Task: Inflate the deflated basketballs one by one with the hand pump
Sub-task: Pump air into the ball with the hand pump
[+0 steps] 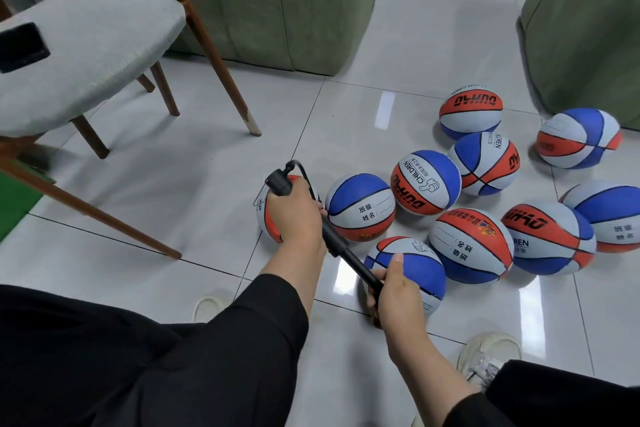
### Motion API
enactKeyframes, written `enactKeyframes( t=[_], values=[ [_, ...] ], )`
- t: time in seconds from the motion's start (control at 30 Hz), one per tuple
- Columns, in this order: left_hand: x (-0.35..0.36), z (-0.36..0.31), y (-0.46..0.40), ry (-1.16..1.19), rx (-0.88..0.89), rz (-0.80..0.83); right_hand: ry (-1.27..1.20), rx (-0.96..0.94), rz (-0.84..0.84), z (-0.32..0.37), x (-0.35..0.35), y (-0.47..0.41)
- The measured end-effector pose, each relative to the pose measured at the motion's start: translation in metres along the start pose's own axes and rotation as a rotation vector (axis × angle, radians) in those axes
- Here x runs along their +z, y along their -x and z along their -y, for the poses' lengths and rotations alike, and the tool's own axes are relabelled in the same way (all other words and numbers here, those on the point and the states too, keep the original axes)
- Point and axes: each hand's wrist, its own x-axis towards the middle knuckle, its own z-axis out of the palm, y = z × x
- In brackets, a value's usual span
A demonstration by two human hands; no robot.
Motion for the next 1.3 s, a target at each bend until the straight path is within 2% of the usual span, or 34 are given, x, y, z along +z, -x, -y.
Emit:
enactKeyframes(
  t=[0.33,0.57,0.77,0.97,1.3],
  values=[
    [0.006,0.024,0.033,-0.035,0.011,0.050,0.000,-0.068,-0.034,0.011,0.020,-0.009],
    [0.005,0.015,0.026,-0.008,-0.021,0.069,-0.018,-0.080,0.011,0.015,0.015,-0.006],
    [0.000,-0.004,-0.001,0.010,-0.011,-0.008,0.025,-0.002,0.022,-0.008,-0.003,-0.001],
    [0.002,0.006,0.010,-0.014,0.022,0.008,-0.002,0.019,0.001,-0.005,0.006,-0.005],
    [0.002,0.020,0.032,-0.037,-0.008,0.068,0.040,-0.096,-0.017,0.013,0.019,-0.011]
  ],
)
